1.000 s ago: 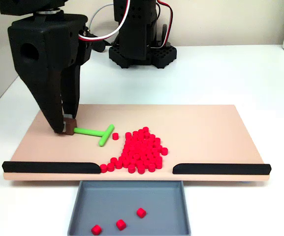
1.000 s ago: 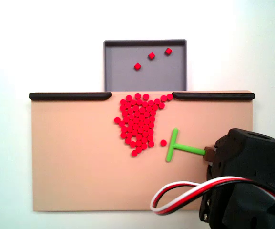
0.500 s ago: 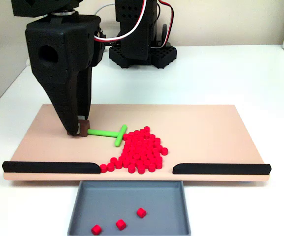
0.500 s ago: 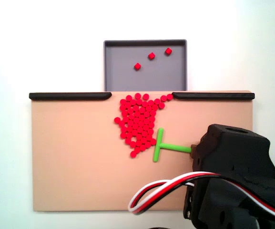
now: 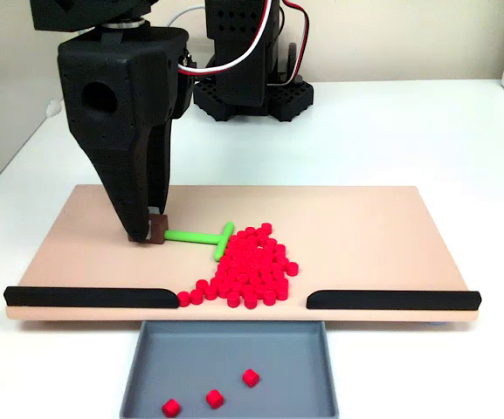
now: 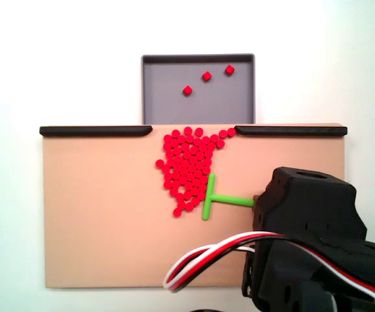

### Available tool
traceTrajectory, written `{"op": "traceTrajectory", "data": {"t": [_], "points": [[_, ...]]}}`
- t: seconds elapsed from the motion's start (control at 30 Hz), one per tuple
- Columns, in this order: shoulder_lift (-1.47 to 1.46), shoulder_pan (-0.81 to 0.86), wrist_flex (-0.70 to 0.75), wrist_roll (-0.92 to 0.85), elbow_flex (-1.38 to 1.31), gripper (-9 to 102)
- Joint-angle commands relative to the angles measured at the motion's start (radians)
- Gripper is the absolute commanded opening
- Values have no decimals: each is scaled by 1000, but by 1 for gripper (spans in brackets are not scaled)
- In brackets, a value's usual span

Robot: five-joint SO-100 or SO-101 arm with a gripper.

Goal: Gather the right side granules

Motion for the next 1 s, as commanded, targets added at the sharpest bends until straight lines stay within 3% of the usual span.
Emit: {"op": "traceTrajectory", "data": {"t": [0.0, 0.27, 0.37, 0.6, 0.97], "points": [[37, -5, 6, -5, -2, 0], [87, 37, 54, 18, -2, 0], [132, 48, 54, 181, -2, 0], [252, 38, 49, 742, 23, 0], [511, -58, 52, 1316, 288, 0]]}}
